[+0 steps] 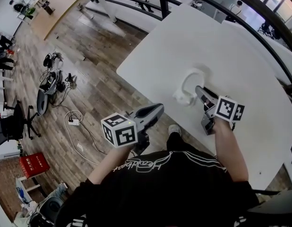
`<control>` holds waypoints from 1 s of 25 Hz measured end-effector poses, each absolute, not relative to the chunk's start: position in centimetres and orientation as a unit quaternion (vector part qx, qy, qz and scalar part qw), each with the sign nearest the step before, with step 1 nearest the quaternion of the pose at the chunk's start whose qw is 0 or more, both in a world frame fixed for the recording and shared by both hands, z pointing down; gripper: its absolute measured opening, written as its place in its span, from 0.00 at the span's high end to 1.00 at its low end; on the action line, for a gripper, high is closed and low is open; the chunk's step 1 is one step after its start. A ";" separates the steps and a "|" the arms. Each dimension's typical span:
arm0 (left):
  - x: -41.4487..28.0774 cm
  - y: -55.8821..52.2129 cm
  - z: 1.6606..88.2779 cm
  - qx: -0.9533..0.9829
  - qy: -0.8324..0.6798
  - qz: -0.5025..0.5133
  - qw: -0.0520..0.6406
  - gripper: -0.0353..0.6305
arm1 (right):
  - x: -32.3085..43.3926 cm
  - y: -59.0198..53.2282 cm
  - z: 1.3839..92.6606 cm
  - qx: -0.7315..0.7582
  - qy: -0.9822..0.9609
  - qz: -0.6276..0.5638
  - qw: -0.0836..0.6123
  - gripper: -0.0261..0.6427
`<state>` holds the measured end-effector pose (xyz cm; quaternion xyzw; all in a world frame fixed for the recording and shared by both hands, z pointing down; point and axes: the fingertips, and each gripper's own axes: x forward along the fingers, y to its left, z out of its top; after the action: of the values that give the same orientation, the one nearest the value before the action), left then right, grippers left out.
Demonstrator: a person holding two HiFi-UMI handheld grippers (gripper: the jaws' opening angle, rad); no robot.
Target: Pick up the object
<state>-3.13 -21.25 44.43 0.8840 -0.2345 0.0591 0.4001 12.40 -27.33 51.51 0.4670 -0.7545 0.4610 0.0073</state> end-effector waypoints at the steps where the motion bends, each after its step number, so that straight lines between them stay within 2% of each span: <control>1: -3.2 -21.1 44.2 0.885 -0.235 0.059 0.397 0.94 | 12.3 -27.1 51.1 0.466 -0.757 0.458 0.004 0.79; 15: -5.0 -17.5 38.4 0.901 -0.253 0.031 0.351 0.94 | 10.3 -21.8 42.3 0.436 -0.799 0.411 -0.054 0.79; 25: -7.5 -15.4 32.3 0.916 -0.262 -0.004 0.303 0.94 | 6.9 -18.6 36.0 0.404 -0.833 0.372 -0.067 0.79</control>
<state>-7.54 -15.39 32.25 0.9163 -0.2618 -0.0037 0.3029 6.89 -18.56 36.02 0.4038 -0.8333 0.3716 -0.0673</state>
